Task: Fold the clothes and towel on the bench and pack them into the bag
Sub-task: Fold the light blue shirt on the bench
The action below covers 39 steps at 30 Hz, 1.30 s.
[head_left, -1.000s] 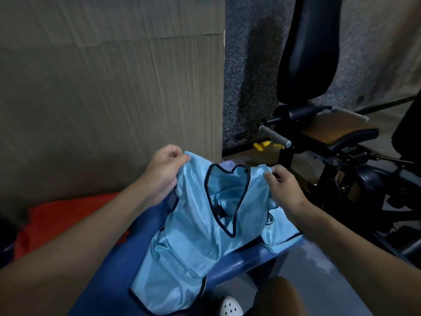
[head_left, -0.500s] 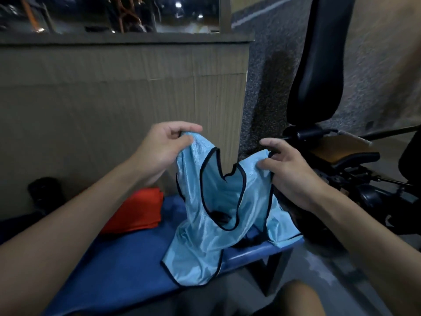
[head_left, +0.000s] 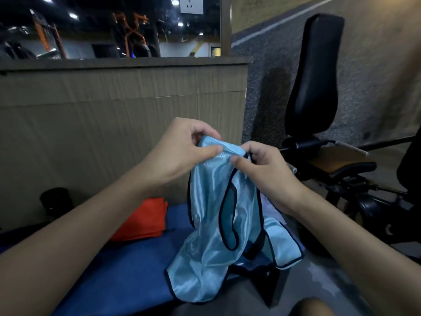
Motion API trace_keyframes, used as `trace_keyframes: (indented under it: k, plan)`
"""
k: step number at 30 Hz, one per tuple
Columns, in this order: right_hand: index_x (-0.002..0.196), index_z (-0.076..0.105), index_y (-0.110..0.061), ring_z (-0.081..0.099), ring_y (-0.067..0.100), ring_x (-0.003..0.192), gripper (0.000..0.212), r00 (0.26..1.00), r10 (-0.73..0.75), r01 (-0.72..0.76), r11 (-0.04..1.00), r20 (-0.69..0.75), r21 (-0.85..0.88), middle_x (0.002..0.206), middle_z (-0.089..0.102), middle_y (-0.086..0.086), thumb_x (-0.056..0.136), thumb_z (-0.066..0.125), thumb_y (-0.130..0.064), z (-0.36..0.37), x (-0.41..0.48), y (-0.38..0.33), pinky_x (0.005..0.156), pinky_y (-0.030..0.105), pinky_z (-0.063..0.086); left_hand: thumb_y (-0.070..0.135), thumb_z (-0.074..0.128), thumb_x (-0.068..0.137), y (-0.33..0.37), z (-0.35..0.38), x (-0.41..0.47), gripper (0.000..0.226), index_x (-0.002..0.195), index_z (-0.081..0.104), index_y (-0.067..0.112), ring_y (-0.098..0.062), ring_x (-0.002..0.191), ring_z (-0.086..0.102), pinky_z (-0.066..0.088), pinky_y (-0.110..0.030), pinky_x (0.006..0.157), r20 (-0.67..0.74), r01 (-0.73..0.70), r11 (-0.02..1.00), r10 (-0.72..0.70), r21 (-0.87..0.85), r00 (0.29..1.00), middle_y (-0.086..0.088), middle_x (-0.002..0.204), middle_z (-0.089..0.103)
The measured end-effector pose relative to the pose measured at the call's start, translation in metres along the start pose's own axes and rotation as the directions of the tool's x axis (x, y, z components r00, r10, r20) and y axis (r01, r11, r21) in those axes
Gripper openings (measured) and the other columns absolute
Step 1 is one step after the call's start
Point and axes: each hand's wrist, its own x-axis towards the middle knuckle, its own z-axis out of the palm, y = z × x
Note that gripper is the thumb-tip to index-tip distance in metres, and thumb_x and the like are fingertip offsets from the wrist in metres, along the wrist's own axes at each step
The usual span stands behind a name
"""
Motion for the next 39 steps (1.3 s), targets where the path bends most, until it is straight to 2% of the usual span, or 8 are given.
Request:
trace_keyframes:
  k: [4,9,14,19,24,29,33,39]
  plan:
    - [0.089,0.066,-0.004,0.064,0.019,0.070,0.007,0.998,0.027,-0.032,0.996,0.055,0.081,0.079,0.069,0.010,0.093,0.064,-0.009,-0.011,0.000,-0.006,0.064,0.032,0.053,0.025,0.081,0.081,-0.002,-0.010,-0.001,0.016,0.070,0.069,0.023,0.000,0.056,0.055,0.041,-0.021,0.056,-0.015,-0.034,0.986,0.037,0.161,0.999,0.005,0.067,0.066]
    - [0.115,0.066,-0.013,0.068,0.032,0.093,0.023,0.969,0.197,-0.180,0.976,0.147,-0.121,0.101,0.072,0.017,0.096,0.055,-0.009,-0.027,0.003,0.002,0.087,0.043,0.054,0.016,0.067,0.090,-0.007,-0.012,-0.002,0.031,0.065,0.048,0.013,-0.011,0.057,0.046,0.038,-0.025,0.056,-0.038,-0.013,0.990,0.019,0.140,0.999,-0.008,0.066,0.057]
    - [0.094,0.070,-0.013,0.055,0.008,0.052,0.014,0.975,0.136,0.038,0.672,0.174,-0.740,0.066,0.063,0.002,0.090,0.057,-0.008,-0.047,0.001,-0.003,0.055,0.029,0.045,0.012,0.063,0.092,-0.018,-0.004,-0.003,0.030,0.069,0.044,0.011,-0.003,0.045,0.033,0.028,-0.015,0.044,-0.071,0.111,0.985,-0.103,0.133,0.992,0.003,0.057,0.040]
    - [0.083,0.062,-0.032,0.063,0.011,0.079,0.019,0.973,0.145,0.068,0.565,0.180,-0.822,0.086,0.062,-0.006,0.094,0.056,-0.017,-0.056,-0.004,-0.009,0.070,0.035,0.053,0.007,0.055,0.095,-0.018,0.007,-0.003,0.010,0.096,0.051,0.015,-0.012,0.044,0.029,0.025,-0.025,0.043,-0.042,0.130,0.990,-0.128,0.046,0.991,-0.006,0.056,0.036]
    - [0.093,0.064,-0.030,0.030,0.017,0.106,0.005,0.997,0.022,0.052,0.443,0.069,-0.895,0.110,0.036,-0.003,0.093,0.059,-0.028,-0.058,-0.004,-0.005,0.095,0.034,0.030,0.003,0.049,0.095,-0.013,0.017,0.000,0.034,0.078,0.075,0.019,-0.018,0.052,0.039,0.029,-0.025,0.053,-0.018,0.170,0.985,-0.170,0.020,0.985,-0.018,0.075,0.069]
    - [0.084,0.062,-0.022,0.059,0.009,0.081,0.012,0.998,0.039,0.006,0.642,0.041,-0.766,0.083,0.062,-0.008,0.095,0.056,-0.023,-0.057,-0.002,-0.013,0.069,0.031,0.047,0.008,0.051,0.096,-0.007,0.021,0.002,0.027,0.090,0.075,0.020,-0.010,0.040,0.027,0.022,-0.024,0.042,-0.028,0.189,0.982,-0.188,0.013,0.982,-0.011,0.055,0.058]
    - [0.071,0.061,-0.020,0.045,0.001,0.047,0.021,0.998,0.047,-0.068,0.704,-0.049,-0.707,0.055,0.050,-0.011,0.091,0.061,-0.027,-0.052,-0.002,-0.012,0.047,0.018,0.033,0.005,0.050,0.097,-0.002,0.023,0.004,0.025,0.106,0.073,0.013,-0.006,0.032,0.032,0.023,-0.012,0.038,0.008,0.185,0.982,-0.185,0.037,0.983,0.020,0.036,0.046]
    - [0.096,0.058,-0.008,0.046,0.020,0.066,0.010,0.966,0.254,-0.259,0.921,-0.058,-0.292,0.075,0.051,0.006,0.092,0.053,0.000,-0.044,-0.002,-0.014,0.050,0.028,0.036,0.009,0.051,0.098,0.000,0.024,0.003,0.024,0.110,0.072,0.014,-0.006,0.030,0.029,0.024,-0.014,0.038,0.041,0.177,0.983,-0.179,0.042,0.983,0.016,0.035,0.045]
